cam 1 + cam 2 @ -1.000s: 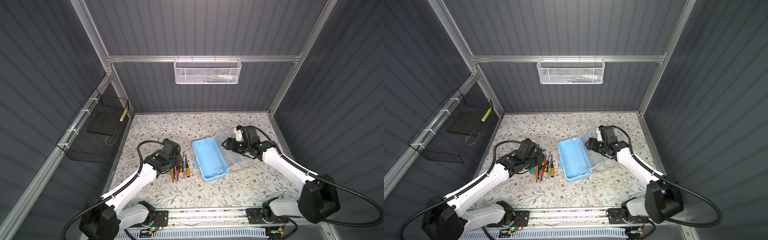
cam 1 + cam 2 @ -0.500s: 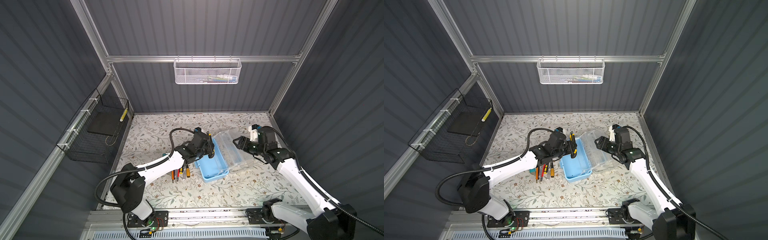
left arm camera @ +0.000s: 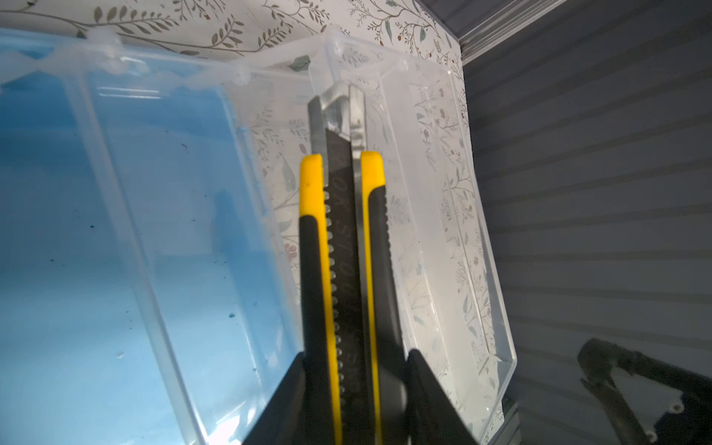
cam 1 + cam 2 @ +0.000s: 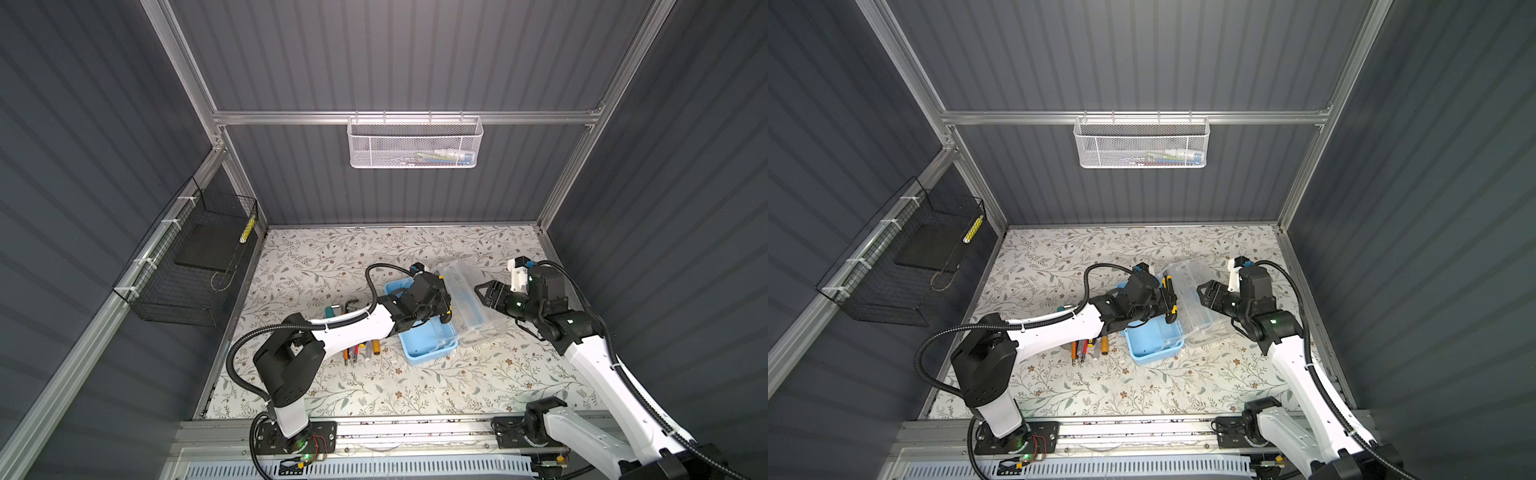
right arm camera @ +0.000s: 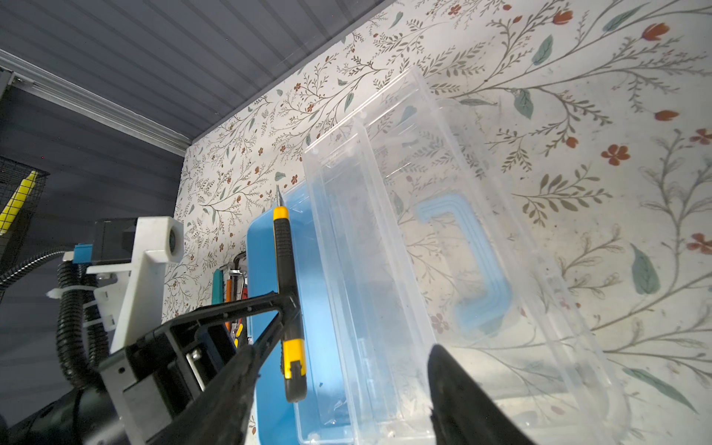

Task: Pack the tool kit
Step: 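Carry the yellow knife with the left gripper over the blue box, then release the yellow knife into the box and return the left gripper to the tools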

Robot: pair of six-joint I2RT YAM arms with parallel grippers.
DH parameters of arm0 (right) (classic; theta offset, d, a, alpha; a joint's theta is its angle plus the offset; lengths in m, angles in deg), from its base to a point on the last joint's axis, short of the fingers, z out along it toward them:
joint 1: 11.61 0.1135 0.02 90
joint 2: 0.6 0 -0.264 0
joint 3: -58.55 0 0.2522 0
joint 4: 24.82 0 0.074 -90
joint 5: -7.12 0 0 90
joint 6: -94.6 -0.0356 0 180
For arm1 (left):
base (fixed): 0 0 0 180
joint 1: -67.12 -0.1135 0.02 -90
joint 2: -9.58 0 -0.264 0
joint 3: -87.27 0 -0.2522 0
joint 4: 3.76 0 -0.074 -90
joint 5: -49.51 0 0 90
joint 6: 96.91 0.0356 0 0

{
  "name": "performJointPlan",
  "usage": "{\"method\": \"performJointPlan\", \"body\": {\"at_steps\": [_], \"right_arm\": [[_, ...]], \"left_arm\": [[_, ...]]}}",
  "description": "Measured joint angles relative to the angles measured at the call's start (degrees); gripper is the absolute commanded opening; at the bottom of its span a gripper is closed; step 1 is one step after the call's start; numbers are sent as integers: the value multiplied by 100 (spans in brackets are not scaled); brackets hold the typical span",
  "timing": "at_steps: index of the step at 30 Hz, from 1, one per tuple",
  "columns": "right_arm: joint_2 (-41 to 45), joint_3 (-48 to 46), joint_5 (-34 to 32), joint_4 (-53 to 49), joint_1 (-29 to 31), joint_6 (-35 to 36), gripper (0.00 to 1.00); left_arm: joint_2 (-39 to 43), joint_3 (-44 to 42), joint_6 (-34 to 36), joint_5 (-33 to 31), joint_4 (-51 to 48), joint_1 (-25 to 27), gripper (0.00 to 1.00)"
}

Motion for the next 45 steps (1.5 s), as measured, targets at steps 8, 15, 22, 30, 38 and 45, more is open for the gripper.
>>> {"method": "performJointPlan", "body": {"at_steps": [8, 15, 22, 30, 38, 45], "right_arm": [[173, -155, 2, -70, -61, 33, 70], [337, -234, 24, -101, -81, 35, 71], [463, -243, 61, -122, -83, 33, 71], [540, -243, 225, -122, -81, 20, 70], [282, -15, 420, -262, -31, 20, 68], [-223, 800, 76, -444, 610, 116, 68]], "left_arm": [[-367, -4, -310, 0, 186, 0, 44], [-531, 35, -450, 37, 363, 22, 57], [-531, 127, -463, 33, 400, 26, 69], [-396, 205, -59, -118, 96, 26, 73], [433, 380, 977, -868, -857, 26, 80], [1591, -66, 1738, -1322, -1856, -684, 83]]}}
